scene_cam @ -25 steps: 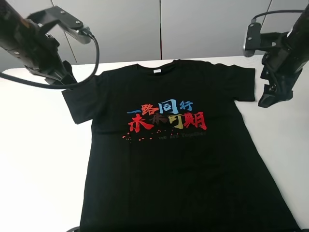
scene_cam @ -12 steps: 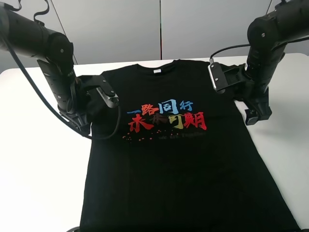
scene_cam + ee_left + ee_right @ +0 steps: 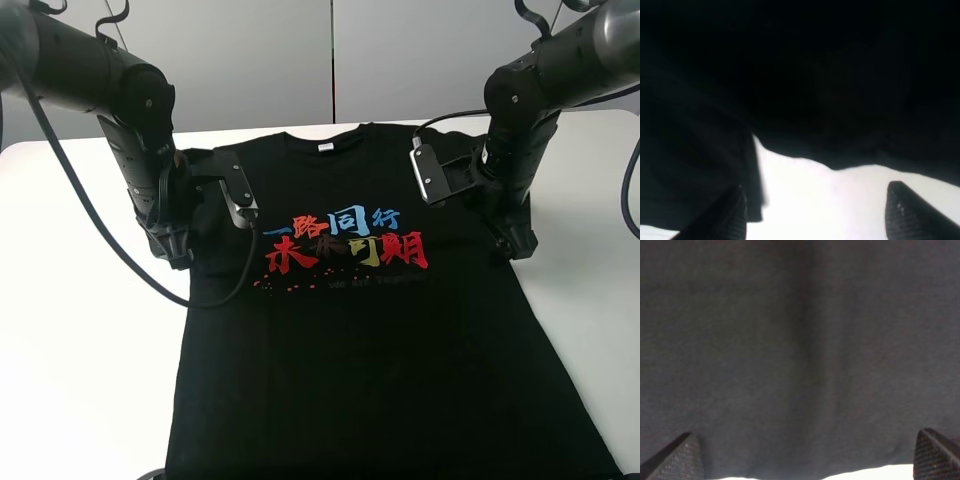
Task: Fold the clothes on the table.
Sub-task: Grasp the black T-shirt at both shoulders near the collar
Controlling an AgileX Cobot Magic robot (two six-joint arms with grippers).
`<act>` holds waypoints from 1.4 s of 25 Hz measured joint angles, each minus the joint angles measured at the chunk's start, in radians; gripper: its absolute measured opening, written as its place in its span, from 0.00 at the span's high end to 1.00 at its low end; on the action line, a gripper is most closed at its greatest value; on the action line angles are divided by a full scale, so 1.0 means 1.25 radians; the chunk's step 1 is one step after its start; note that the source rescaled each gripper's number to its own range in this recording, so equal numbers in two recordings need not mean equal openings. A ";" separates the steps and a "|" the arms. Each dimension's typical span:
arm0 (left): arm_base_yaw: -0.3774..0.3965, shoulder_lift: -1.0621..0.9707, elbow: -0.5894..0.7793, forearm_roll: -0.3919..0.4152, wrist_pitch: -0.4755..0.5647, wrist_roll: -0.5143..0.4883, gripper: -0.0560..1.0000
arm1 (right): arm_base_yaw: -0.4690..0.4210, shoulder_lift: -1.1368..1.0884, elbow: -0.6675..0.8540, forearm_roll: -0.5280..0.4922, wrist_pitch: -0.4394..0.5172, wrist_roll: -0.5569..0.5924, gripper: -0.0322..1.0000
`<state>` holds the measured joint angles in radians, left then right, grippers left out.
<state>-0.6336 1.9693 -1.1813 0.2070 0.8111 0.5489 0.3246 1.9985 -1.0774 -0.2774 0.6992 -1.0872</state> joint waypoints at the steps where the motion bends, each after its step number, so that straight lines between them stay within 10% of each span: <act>1: 0.000 0.000 -0.008 0.000 0.000 0.000 0.23 | 0.000 0.000 0.000 0.000 -0.004 0.000 0.10; 35: -0.059 0.100 -0.028 -0.001 0.012 0.078 0.23 | 0.002 0.022 -0.003 0.000 -0.026 0.019 0.15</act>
<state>-0.7069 2.0947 -1.2159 0.2053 0.8256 0.6460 0.3274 2.0261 -1.0815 -0.2774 0.6671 -1.0631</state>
